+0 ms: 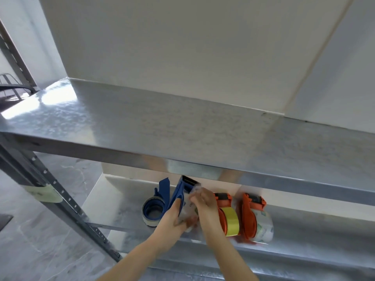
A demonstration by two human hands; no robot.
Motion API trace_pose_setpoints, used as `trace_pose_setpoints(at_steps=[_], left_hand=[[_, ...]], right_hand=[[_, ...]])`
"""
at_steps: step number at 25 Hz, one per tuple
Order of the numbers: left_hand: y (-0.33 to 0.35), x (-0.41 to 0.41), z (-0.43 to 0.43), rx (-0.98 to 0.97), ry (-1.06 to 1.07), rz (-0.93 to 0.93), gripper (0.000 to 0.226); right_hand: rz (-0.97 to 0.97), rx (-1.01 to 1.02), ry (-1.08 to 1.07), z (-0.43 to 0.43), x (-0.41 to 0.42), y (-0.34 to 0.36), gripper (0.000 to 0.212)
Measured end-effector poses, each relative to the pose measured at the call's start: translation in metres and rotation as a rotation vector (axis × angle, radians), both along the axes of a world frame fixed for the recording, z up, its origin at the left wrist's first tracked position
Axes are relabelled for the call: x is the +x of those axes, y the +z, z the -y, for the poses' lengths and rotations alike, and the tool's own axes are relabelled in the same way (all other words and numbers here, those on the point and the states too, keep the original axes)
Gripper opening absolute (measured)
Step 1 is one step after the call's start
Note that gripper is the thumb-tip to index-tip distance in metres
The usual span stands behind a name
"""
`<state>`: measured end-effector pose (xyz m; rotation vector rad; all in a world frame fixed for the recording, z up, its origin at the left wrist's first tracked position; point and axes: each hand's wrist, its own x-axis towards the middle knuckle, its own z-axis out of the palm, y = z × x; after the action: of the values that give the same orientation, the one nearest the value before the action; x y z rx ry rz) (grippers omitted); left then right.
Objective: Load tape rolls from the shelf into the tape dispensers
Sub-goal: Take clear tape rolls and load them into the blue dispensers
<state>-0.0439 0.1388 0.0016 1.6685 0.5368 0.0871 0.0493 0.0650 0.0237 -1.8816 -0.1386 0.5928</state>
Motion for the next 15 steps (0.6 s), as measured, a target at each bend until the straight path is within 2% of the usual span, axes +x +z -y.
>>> trace_pose_setpoints(at_steps=[2, 5, 7, 8, 10, 11, 13, 15], left_hand=[[0.005, -0.006, -0.007, -0.029, -0.015, 0.053, 0.034], [0.009, -0.017, -0.011, -0.031, -0.013, 0.111, 0.034], [0.008, -0.023, -0.009, -0.025, -0.011, 0.136, 0.037], [0.007, -0.025, -0.008, -0.030, -0.023, 0.143, 0.048], [0.007, -0.030, -0.008, -0.057, -0.052, 0.140, 0.078], [0.006, -0.032, -0.009, -0.082, -0.058, 0.147, 0.084], [0.009, -0.032, -0.008, -0.123, -0.055, 0.148, 0.084], [0.011, -0.033, -0.005, -0.139, -0.049, 0.171, 0.073]], right_hand=[[0.074, 0.121, 0.062, 0.008, 0.000, 0.011, 0.007], [0.048, 0.292, -0.178, 0.015, 0.006, 0.022, 0.031], [-0.004, 0.245, -0.264, 0.011, 0.011, 0.024, 0.034], [-0.018, 0.200, -0.276, 0.008, 0.014, 0.026, 0.031], [0.097, 0.092, -0.228, 0.010, 0.022, 0.024, 0.011], [0.194, 0.025, -0.180, 0.011, 0.025, 0.025, 0.008], [0.316, -0.119, -0.055, 0.012, 0.026, 0.028, 0.024], [0.411, -0.216, 0.053, 0.013, 0.025, 0.033, 0.023]])
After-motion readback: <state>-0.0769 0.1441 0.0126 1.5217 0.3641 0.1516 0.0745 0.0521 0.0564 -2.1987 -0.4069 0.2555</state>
